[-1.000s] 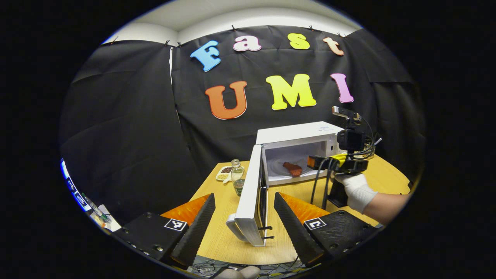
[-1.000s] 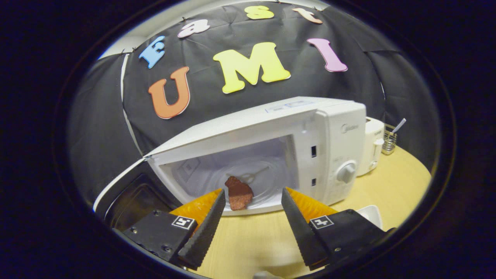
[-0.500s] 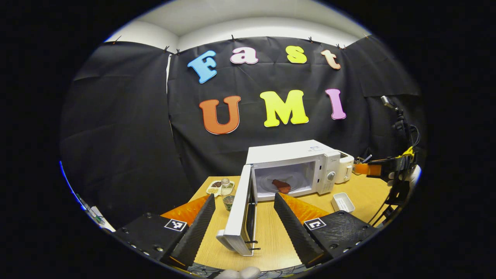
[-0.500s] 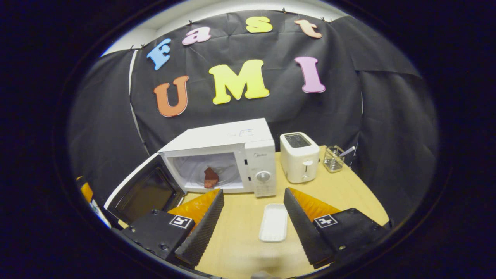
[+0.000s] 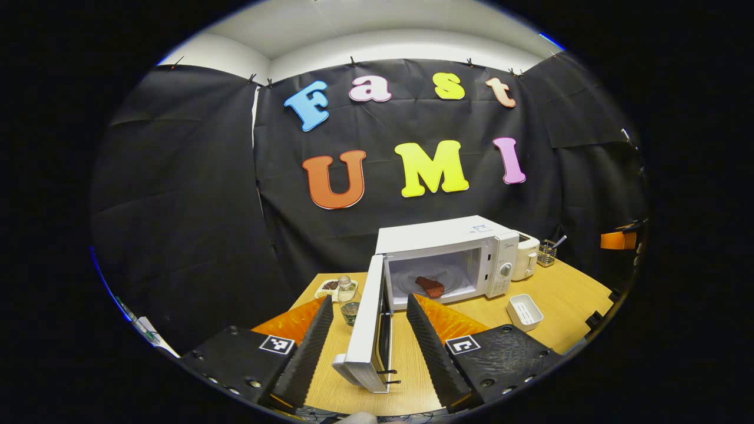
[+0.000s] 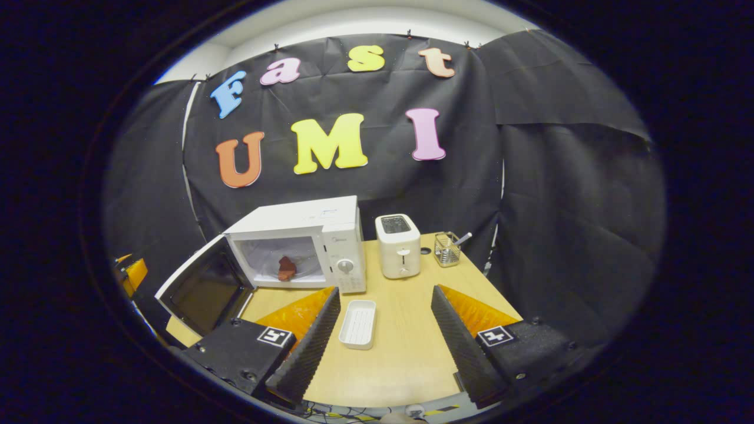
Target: Open the microwave oven with the left hand, put the food in, and close the microwave oven.
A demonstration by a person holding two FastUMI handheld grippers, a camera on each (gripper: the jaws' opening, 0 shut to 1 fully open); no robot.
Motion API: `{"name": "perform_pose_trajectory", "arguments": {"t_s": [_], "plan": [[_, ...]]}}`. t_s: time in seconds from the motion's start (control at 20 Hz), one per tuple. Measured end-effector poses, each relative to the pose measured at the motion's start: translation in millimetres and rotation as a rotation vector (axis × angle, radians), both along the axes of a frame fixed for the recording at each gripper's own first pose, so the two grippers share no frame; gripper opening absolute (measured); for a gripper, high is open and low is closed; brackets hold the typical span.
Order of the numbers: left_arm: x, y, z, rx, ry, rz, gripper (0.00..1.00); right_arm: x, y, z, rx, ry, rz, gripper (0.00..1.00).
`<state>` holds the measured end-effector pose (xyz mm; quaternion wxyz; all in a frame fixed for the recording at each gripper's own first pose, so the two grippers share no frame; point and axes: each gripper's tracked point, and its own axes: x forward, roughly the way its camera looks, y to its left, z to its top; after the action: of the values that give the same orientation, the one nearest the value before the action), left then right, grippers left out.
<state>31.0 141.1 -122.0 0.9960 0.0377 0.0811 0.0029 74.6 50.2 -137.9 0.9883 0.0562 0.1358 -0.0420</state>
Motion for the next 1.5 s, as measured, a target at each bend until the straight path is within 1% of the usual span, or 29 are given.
{"name": "perform_pose_trajectory", "arguments": {"t_s": [0.05, 0.15, 0.2, 0.25, 0.3, 0.35, 0.45, 0.5, 0.55, 0.7, 0.85, 0.9, 0.95, 1.05, 1.1, 1.15, 1.2, 1.25, 1.45, 1.5], "plan": [[-3.4, 3.2, 3.9, 0.002, -0.013, 0.011, 0.56, -4.3, -2.9, -2.1, 0.001, 0.004, -0.005, 0.99], [-4.1, 2.1, 12.4, 0.001, -0.058, 0.018, 0.31, -10.5, -8.7, 0.1, -0.001, 0.002, -0.014, 0.99], [-4.5, -0.8, 13.6, -0.006, -0.065, 0.005, 0.18, -12.2, -11.4, 2.1, -0.002, -0.001, -0.018, 0.99], [-4.1, -2.0, 13.3, -0.014, -0.070, 0.007, 0.10, -14.1, -13.0, 2.7, -0.002, -0.002, -0.021, 0.99], [-3.7, -3.8, 14.2, -0.017, -0.074, 0.005, 0.07, -15.8, -12.2, 2.9, -0.001, 0.000, -0.019, 0.99], [-4.1, 1.4, 12.4, -0.012, -0.072, 0.006, 0.00, -16.2, -11.5, 3.0, -0.002, 0.001, -0.016, 0.99], [-5.0, 4.5, 9.1, 0.005, -0.076, 0.006, 0.00, -17.7, -11.3, 6.1, -0.006, 0.001, -0.014, 0.99], [-7.0, 10.4, 8.3, 0.013, -0.077, 0.019, 0.00, -18.4, -11.2, 8.5, -0.009, 0.001, -0.014, 0.99], [-6.1, 17.2, 5.7, 0.007, -0.073, 0.023, 0.00, -19.1, -10.4, 8.8, -0.009, 0.002, -0.013, 0.99], [-2.2, 46.5, -11.4, 0.004, -0.049, 0.078, 0.00, -21.8, -12.4, 10.1, -0.010, 0.013, -0.019, 0.99], [-1.7, 80.5, -41.3, -0.008, -0.007, 0.139, 0.00, -26.7, -16.7, 7.4, -0.007, 0.044, -0.024, 0.99], [-1.8, 88.7, -50.1, -0.016, -0.001, 0.153, 0.00, -28.7, -20.2, 10.3, -0.012, 0.046, -0.033, 0.91], [-0.5, 95.4, -59.9, -0.019, 0.011, 0.164, 0.00, -31.0, -22.3, 12.9, -0.011, 0.049, -0.040, 0.99], [1.1, 108.9, -79.7, -0.006, 0.035, 0.193, 0.00, -36.0, -26.4, 16.4, -0.010, 0.058, -0.054, 0.99], [1.4, 112.8, -90.4, -0.016, 0.053, 0.196, 0.00, -37.4, -27.6, 18.0, -0.011, 0.063, -0.057, 0.99], [3.5, 114.7, -99.1, -0.024, 0.064, 0.204, 0.00, -40.3, -28.7, 17.7, -0.009, 0.072, -0.059, 0.91], [4.2, 114.5, -107.8, -0.033, 0.079, 0.203, 0.00, -43.0, -29.5, 19.1, -0.010, 0.078, -0.064, 0.99], [5.2, 113.2, -117.2, -0.043, 0.095, 0.199, 0.00, -54.1, -32.9, 24.8, -0.012, 0.080, -0.069, 0.99], [13.3, 102.0, -135.9, -0.074, 0.130, 0.181, 0.00, -64.5, -34.3, 25.7, -0.021, 0.098, -0.071, 1.00], [12.1, 98.0, -137.6, -0.078, 0.133, 0.173, 0.00, -65.3, -35.5, 26.4, -0.026, 0.104, -0.073, 0.91]]}}
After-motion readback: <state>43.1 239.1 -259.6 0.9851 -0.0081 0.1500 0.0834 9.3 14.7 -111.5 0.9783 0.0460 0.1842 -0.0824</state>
